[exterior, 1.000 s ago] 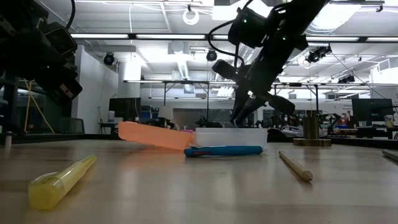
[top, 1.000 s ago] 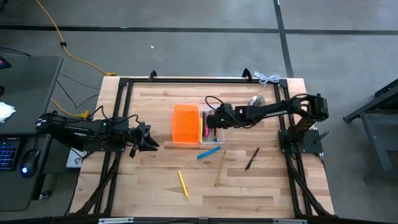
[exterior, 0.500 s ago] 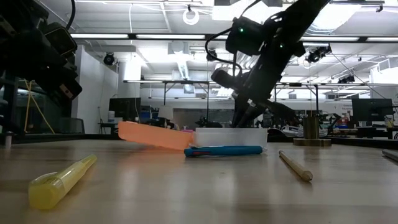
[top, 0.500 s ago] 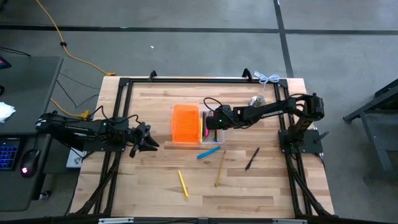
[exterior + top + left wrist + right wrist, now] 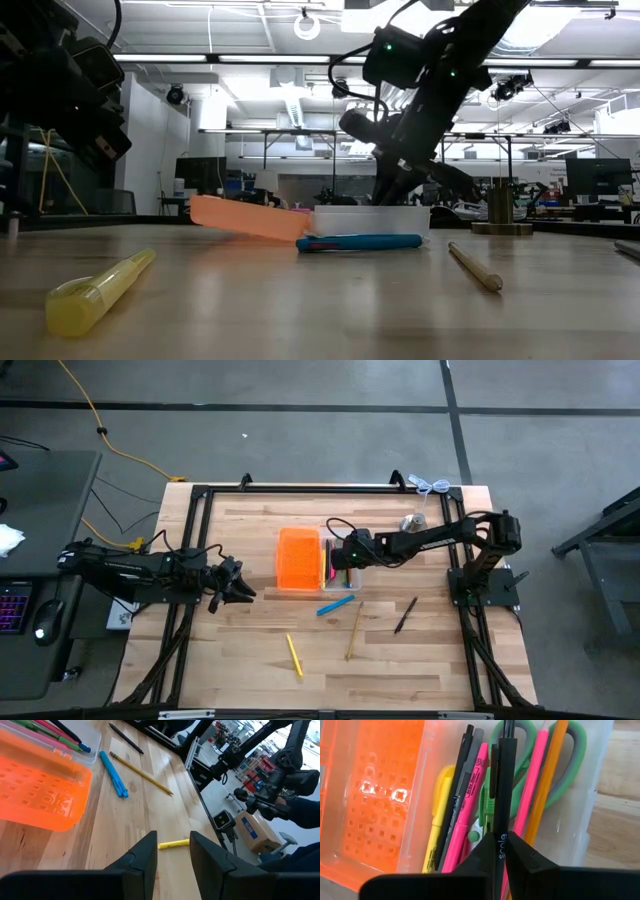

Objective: Pick & place school supplies into a supply box
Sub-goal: Put the right black pen into the supply box, then put the black pen into the supply box

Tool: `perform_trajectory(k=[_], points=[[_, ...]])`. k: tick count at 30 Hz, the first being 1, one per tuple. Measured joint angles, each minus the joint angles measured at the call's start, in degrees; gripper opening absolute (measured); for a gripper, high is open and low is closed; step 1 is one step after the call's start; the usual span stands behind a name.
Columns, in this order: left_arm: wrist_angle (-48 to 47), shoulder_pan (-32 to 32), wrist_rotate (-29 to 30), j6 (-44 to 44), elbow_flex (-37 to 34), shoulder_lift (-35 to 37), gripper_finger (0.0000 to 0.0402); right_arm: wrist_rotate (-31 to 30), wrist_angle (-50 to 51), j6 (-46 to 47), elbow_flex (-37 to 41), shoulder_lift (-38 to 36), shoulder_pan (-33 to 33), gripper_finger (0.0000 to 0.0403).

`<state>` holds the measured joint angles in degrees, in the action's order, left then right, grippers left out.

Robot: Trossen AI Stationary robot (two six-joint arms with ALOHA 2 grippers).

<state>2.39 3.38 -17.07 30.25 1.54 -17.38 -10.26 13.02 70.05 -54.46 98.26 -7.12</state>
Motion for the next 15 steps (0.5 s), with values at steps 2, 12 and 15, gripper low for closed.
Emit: perform_trajectory(k=[2, 12, 15], points=[[0.0, 0.0, -0.1, 0.0, 0.0, 0.0, 0.0145, -0.3, 0.0, 0.0, 0.0, 0.0, 0.0, 0.0020], [0.0, 0.0, -0.1, 0.0, 0.0, 0.0, 0.0145, -0.7, 0.0, -0.1, 0.0, 0.0, 0.0, 0.0075], [0.0, 0.0, -0.1, 0.0, 0.0, 0.0, 0.0145, 0.0, -0.5, 0.0, 0.0, 0.0, 0.0, 0.0081]])
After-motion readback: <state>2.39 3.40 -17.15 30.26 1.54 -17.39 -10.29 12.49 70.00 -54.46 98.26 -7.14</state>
